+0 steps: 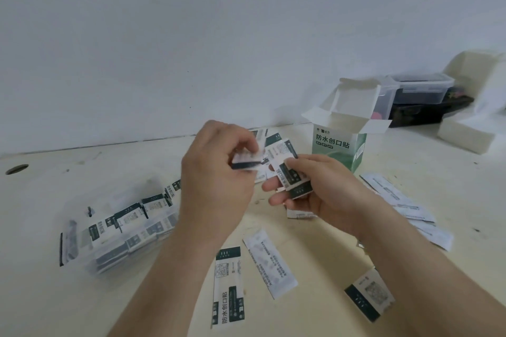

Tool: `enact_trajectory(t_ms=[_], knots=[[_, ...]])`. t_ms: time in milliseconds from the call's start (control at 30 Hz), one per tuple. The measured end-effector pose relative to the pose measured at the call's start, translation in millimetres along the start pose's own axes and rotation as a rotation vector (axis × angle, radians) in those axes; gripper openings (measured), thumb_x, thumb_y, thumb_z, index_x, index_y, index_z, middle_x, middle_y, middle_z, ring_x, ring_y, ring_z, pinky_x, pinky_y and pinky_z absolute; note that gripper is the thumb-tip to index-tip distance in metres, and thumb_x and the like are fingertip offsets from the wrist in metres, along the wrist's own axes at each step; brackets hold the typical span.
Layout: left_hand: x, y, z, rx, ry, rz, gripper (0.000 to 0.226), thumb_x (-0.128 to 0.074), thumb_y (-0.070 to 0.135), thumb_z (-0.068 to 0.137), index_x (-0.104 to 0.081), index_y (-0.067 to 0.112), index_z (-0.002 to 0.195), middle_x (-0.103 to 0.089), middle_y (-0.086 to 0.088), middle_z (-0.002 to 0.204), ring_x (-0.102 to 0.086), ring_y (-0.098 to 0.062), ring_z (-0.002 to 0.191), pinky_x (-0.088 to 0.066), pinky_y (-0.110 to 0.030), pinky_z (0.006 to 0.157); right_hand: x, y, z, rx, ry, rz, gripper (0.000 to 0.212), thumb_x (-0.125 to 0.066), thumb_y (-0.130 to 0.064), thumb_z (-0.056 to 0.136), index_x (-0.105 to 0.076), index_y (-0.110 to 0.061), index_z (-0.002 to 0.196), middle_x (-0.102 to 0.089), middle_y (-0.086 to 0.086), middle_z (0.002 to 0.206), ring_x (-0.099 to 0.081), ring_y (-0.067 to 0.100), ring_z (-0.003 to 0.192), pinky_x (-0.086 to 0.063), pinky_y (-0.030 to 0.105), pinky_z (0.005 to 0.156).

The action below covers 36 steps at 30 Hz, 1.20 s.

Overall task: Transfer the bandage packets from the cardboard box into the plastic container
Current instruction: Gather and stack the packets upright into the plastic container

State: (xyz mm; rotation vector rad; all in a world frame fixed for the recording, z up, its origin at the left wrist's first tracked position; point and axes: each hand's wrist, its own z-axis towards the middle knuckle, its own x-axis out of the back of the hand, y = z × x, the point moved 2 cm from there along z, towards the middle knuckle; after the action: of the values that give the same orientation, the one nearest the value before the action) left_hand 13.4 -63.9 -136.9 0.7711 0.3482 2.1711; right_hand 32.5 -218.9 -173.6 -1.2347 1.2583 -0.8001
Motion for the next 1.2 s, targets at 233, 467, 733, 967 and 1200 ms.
enact_trajectory(t_ms=[233,467,733,967,1200], knots=[[-18.8,7.8,-10.5,0.066,-0.568,0.07,0.02,-0.067,0.029,0.079,-0.069,0.028,0.098,-0.063,0.017,0.098,-0.052,-0.002,0.097,-0.042,-0.019,0.085,-1.9,-0.8,2.7,0.091,0.108,-0.153,0.021,-0.045,-0.016,0.101,-0.062,-0.007,0.092,-0.065,0.009,0.075,-0.062,0.016,0.055,-0.049,0.027,0.054],[-20.9,-2.3,-33.3,0.149,-1.225,0.616,0.081,-0.074,0.066,0.063,-0.042,0.03,0.128,-0.045,0.006,0.118,-0.048,-0.016,0.108,-0.046,-0.034,0.086,8.7,-3.7,3.5,0.128,0.213,-0.71,0.022,-0.034,-0.014,0.101,-0.053,-0.003,0.1,-0.061,0.011,0.077,-0.06,0.019,0.054,-0.046,0.031,0.056],[-15.7,-10.2,-22.0,0.254,-1.035,0.271,0.014,-0.074,0.037,0.08,-0.063,0.034,0.087,-0.058,0.017,0.087,-0.057,0.0,0.078,-0.044,-0.02,0.066,-1.8,6.8,3.6,0.009,0.117,-0.558,0.019,-0.038,-0.012,0.099,-0.052,-0.009,0.088,-0.06,0.006,0.07,-0.06,0.018,0.052,-0.048,0.03,0.059],[-17.1,5.9,-8.0,-0.109,-0.306,0.155,0.031,-0.07,0.017,0.079,-0.063,0.028,0.108,-0.052,0.013,0.078,-0.048,-0.005,0.07,-0.043,-0.026,0.066,-8.2,9.1,2.3,-0.128,-0.023,-0.059,0.031,-0.048,-0.039,0.099,-0.062,-0.013,0.096,-0.06,0.011,0.076,-0.062,0.022,0.061,-0.047,0.028,0.054],[5.6,0.3,-4.0,0.21,-0.693,-0.062,0.053,-0.08,0.024,0.075,-0.058,0.04,0.12,-0.066,0.015,0.1,-0.059,0.003,0.095,-0.049,-0.02,0.089,-6.4,6.6,1.6,-0.045,0.099,0.055,0.02,-0.044,-0.016,0.102,-0.06,-0.009,0.091,-0.06,0.009,0.07,-0.054,0.016,0.05,-0.043,0.023,0.043]])
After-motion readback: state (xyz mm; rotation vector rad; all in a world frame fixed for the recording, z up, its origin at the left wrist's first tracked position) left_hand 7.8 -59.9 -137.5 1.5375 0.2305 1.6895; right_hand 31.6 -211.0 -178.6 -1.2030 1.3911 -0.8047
